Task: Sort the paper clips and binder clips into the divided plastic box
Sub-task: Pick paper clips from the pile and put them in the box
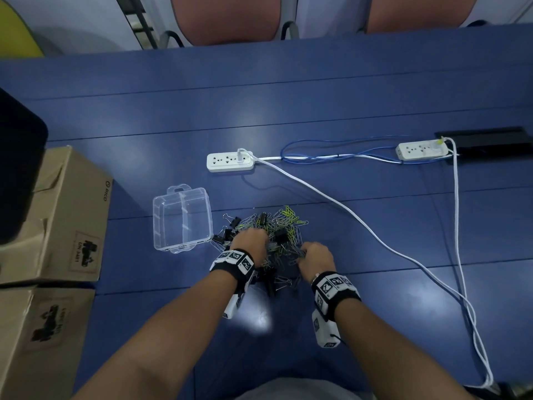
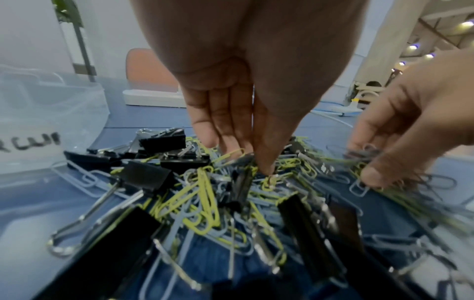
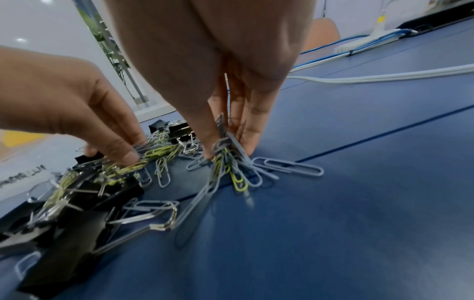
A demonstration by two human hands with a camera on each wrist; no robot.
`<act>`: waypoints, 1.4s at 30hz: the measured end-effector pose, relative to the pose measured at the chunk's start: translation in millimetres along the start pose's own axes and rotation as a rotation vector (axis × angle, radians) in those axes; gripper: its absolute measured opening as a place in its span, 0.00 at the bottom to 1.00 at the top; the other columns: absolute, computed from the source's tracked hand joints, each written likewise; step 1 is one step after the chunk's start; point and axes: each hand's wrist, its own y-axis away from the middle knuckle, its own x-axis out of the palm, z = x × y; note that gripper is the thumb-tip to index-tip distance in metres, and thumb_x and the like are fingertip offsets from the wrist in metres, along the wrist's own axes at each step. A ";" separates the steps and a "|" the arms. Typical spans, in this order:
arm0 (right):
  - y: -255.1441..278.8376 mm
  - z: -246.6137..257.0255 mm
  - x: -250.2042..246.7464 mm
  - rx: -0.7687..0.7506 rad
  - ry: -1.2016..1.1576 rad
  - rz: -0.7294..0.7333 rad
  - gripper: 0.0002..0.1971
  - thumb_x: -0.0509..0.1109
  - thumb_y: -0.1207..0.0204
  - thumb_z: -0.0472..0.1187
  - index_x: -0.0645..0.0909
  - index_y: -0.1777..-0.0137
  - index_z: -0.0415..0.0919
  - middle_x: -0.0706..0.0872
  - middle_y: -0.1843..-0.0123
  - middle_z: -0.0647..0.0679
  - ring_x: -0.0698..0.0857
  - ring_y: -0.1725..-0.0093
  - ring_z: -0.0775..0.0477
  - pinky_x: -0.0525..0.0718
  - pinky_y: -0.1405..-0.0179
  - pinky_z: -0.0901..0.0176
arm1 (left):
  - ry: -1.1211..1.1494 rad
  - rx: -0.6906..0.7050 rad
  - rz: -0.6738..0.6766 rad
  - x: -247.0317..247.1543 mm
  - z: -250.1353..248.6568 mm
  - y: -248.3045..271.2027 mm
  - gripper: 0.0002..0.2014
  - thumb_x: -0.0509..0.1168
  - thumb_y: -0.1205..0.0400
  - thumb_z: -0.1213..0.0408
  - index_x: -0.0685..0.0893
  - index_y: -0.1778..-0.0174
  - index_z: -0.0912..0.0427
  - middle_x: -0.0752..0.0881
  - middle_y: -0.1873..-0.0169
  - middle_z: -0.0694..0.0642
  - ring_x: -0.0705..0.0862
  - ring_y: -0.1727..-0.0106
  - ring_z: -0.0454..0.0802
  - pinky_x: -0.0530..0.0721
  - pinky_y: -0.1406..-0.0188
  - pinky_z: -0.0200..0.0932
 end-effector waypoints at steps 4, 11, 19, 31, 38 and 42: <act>3.1 -5.3 -7.1 0.030 -0.034 0.022 0.05 0.71 0.27 0.34 0.87 0.54 0.37 0.88 0.54 0.40 0.86 0.52 0.37 0.84 0.55 0.54 | 0.153 -0.010 0.040 -5.3 4.4 4.2 0.05 0.70 0.22 0.64 0.91 0.61 0.52 0.90 0.61 0.52 0.88 0.60 0.51 0.91 0.55 0.50; 14.9 -18.8 -17.1 0.119 -0.233 -0.031 0.02 0.77 0.31 0.36 0.91 0.61 0.42 0.90 0.61 0.45 0.88 0.58 0.43 0.88 0.56 0.56 | 0.601 -0.129 0.037 -11.1 4.9 20.0 0.07 0.80 0.29 0.62 0.92 0.59 0.57 0.88 0.65 0.48 0.86 0.62 0.45 0.86 0.56 0.42; 31.6 -31.9 -27.5 0.173 -0.384 -0.069 0.03 0.77 0.31 0.36 0.90 0.64 0.44 0.90 0.69 0.49 0.89 0.67 0.50 0.87 0.59 0.63 | 0.857 -0.201 0.010 -10.0 12.2 41.9 0.09 0.81 0.31 0.63 0.93 0.57 0.61 0.91 0.63 0.53 0.87 0.64 0.48 0.89 0.59 0.42; 41.5 -7.8 -28.4 0.024 -0.672 -0.052 0.03 0.77 0.28 0.29 0.87 0.63 0.35 0.88 0.73 0.42 0.83 0.77 0.51 0.82 0.73 0.61 | 1.066 -0.235 -0.103 -23.0 39.2 68.0 0.05 0.78 0.27 0.68 0.92 0.61 0.65 0.89 0.69 0.57 0.81 0.72 0.45 0.80 0.74 0.35; 28.2 55.4 -23.2 -0.154 -0.695 0.032 0.05 0.76 0.28 0.29 0.88 0.65 0.34 0.87 0.76 0.43 0.80 0.77 0.49 0.79 0.74 0.63 | 1.127 -0.416 -0.251 -43.7 105.5 82.5 0.08 0.78 0.28 0.68 0.88 0.70 0.64 0.81 0.79 0.55 0.74 0.77 0.47 0.74 0.71 0.37; 12.0 103.0 -11.8 -0.178 -0.724 0.104 0.03 0.77 0.29 0.31 0.89 0.60 0.39 0.90 0.71 0.43 0.84 0.74 0.47 0.81 0.73 0.60 | 1.057 -0.556 -0.391 -57.8 151.0 84.4 0.07 0.81 0.31 0.67 0.90 0.64 0.64 0.88 0.71 0.54 0.82 0.70 0.47 0.81 0.64 0.36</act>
